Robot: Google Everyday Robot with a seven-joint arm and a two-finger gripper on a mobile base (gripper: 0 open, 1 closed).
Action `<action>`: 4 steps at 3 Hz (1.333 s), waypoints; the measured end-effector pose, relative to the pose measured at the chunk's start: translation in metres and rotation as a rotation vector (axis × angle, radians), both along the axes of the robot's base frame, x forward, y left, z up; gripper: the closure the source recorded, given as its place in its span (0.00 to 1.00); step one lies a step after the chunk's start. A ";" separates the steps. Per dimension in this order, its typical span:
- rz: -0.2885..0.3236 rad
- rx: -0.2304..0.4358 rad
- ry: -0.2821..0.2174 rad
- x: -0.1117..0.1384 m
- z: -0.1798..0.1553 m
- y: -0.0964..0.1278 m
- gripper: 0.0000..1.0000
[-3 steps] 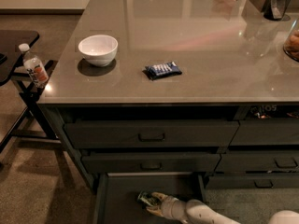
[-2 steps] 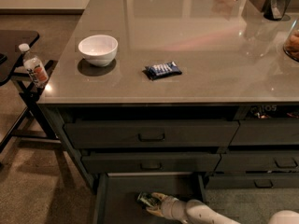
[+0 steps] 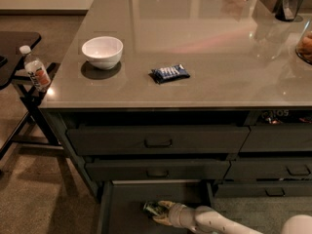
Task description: Pick green can from bottom drawer and place on counter
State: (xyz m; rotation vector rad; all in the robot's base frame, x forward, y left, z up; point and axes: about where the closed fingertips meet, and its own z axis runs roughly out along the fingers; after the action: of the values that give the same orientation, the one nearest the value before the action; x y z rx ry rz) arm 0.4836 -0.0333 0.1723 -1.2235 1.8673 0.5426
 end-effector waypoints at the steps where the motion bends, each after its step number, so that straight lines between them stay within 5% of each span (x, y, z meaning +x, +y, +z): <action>1: 0.014 -0.011 -0.068 0.006 0.045 -0.012 1.00; 4: 0.028 -0.085 -0.261 -0.010 0.227 -0.082 1.00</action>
Offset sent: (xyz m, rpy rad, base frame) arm 0.0002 -0.0545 0.1811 -0.0430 -0.2422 0.0282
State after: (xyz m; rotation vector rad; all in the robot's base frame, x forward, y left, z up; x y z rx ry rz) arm 0.4737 -0.1156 0.3994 -1.3111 1.6688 0.3039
